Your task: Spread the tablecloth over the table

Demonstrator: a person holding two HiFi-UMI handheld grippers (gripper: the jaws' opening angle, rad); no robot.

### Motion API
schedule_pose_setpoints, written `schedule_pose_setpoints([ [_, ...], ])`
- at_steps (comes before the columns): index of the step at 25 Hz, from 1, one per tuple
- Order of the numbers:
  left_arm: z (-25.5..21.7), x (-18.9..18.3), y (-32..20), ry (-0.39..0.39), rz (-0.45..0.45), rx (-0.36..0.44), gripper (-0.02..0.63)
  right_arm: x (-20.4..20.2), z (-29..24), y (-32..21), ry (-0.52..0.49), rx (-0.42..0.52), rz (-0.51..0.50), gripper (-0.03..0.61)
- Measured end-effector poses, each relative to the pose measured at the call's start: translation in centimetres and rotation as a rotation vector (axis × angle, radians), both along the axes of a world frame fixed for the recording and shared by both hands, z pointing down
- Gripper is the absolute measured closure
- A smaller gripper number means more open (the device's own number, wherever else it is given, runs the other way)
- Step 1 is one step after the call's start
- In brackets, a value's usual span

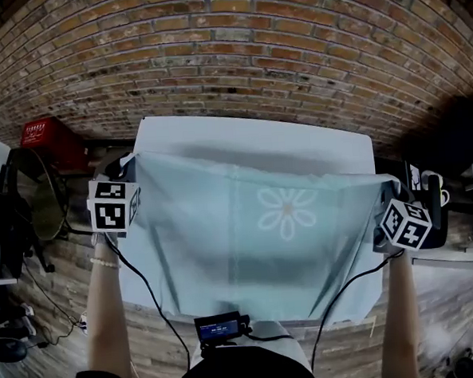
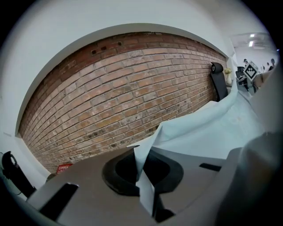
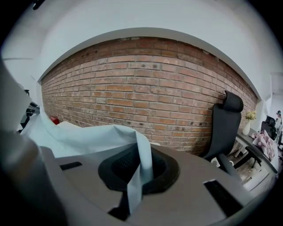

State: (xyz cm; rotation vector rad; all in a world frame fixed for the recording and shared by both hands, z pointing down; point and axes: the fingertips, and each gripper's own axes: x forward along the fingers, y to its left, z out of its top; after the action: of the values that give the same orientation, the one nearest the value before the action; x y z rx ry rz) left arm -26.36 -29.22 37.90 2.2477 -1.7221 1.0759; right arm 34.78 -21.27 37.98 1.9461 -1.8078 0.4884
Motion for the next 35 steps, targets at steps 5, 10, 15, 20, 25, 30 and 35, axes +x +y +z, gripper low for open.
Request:
schedule_pose_setpoints([
  [5,1.8,0.4,-3.2,0.011,0.016,-0.019,0.599,0.4,1.8,-2.4,0.004,-0.017,0.027,0.546],
  [10,2.9,0.6,-6.1,0.021,0.030,-0.024,0.598,0.6,2.9,-4.7,-0.008,-0.026,0.054,0.546],
  [15,3.9,1.0,-9.0,0.028,0.052,-0.040,0.599,1.0,3.5,-7.2,-0.019,-0.038,0.073,0.546],
  [20,3.9,1.4,-11.8,0.057,0.049,-0.027,0.600,1.6,3.7,-9.9,-0.028,-0.033,0.091,0.546],
  [25,3.9,1.7,-14.3,0.056,0.054,-0.018,0.599,2.1,4.4,-12.4,-0.040,-0.030,0.118,0.546],
  [30,3.9,2.0,-16.9,0.041,0.066,-0.008,0.599,2.2,3.9,-14.8,-0.019,-0.008,0.148,0.546],
  [35,3.2,2.6,-19.5,0.043,0.085,0.019,0.598,2.4,3.3,-17.5,-0.009,0.010,0.140,0.546],
])
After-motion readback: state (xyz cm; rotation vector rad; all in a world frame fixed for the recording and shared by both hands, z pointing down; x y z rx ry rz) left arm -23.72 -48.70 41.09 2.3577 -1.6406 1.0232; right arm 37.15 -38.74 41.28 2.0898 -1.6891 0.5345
